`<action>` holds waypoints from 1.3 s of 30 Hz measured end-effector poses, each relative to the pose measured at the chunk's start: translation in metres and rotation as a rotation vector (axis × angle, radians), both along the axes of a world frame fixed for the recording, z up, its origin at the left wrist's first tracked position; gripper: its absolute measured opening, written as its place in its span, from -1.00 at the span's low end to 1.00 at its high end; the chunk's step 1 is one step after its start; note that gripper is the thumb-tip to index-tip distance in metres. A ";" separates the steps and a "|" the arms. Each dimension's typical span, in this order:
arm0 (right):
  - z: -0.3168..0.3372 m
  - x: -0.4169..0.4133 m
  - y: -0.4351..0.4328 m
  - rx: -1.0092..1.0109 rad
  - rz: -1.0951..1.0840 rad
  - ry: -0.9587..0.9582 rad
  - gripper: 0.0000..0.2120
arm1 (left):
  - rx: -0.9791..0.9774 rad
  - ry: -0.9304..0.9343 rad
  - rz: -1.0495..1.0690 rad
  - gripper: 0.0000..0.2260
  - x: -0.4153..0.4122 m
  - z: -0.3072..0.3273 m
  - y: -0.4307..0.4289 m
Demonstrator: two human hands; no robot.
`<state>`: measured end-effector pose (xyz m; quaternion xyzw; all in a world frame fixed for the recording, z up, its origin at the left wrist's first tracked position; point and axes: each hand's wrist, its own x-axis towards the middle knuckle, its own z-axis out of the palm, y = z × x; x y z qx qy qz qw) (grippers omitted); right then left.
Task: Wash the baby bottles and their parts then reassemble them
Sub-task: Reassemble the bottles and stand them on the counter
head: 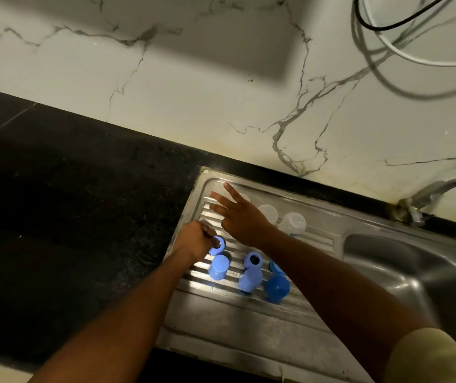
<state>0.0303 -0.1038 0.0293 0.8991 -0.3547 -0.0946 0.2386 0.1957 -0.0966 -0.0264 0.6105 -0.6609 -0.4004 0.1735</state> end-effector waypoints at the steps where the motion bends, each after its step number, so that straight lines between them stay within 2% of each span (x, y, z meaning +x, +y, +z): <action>1: -0.001 0.000 0.001 0.001 0.004 0.002 -0.96 | -0.006 0.022 0.009 -0.90 0.003 0.000 0.000; 6: 0.000 0.008 0.003 0.025 -0.046 0.084 -0.86 | 0.022 0.130 0.080 -0.93 0.014 -0.003 0.002; 8: 0.002 0.011 0.003 0.063 -0.059 0.018 -0.83 | 0.065 0.227 0.144 -0.97 0.015 -0.002 0.003; 10: 0.007 0.013 0.004 0.061 -0.103 -0.081 -0.89 | 0.152 0.420 0.251 -0.96 0.016 0.004 0.007; 11: 0.010 0.012 0.006 0.060 -0.124 -0.155 -0.94 | 0.200 0.545 0.303 -0.92 0.016 0.007 0.009; 13: 0.015 0.008 0.011 0.136 -0.203 -0.372 -0.88 | 0.272 0.767 0.364 -0.82 0.015 0.014 0.012; 15: 0.024 0.003 0.020 0.292 -0.309 -0.664 -0.80 | 0.342 0.930 0.377 -0.77 0.013 0.025 0.014; 17: 0.031 -0.002 0.028 0.407 -0.398 -0.937 -0.80 | 0.429 1.077 0.388 -0.77 0.010 0.039 0.016; 21: 0.031 -0.007 0.039 0.357 -0.528 -1.227 -0.80 | 0.572 1.339 0.398 -0.75 0.007 0.060 0.023; 24: 0.026 -0.006 0.041 0.392 -0.516 -1.195 -0.75 | 0.556 1.289 0.336 -0.74 0.002 0.063 0.028; 27: 0.025 -0.012 0.048 0.386 -0.573 -1.187 -0.78 | 0.529 1.198 0.352 -0.80 -0.009 0.067 0.038; 33: 0.027 -0.012 0.058 0.322 -0.634 -1.397 -0.86 | 0.522 1.114 0.387 -0.81 -0.017 0.064 0.047; 36: 0.035 -0.012 0.059 0.331 -0.732 -1.566 -0.80 | 0.506 1.134 0.398 -0.80 -0.014 0.069 0.048; 39: 0.040 -0.015 0.060 0.352 -0.759 -1.540 -0.84 | 0.515 1.160 0.393 -0.81 -0.009 0.077 0.047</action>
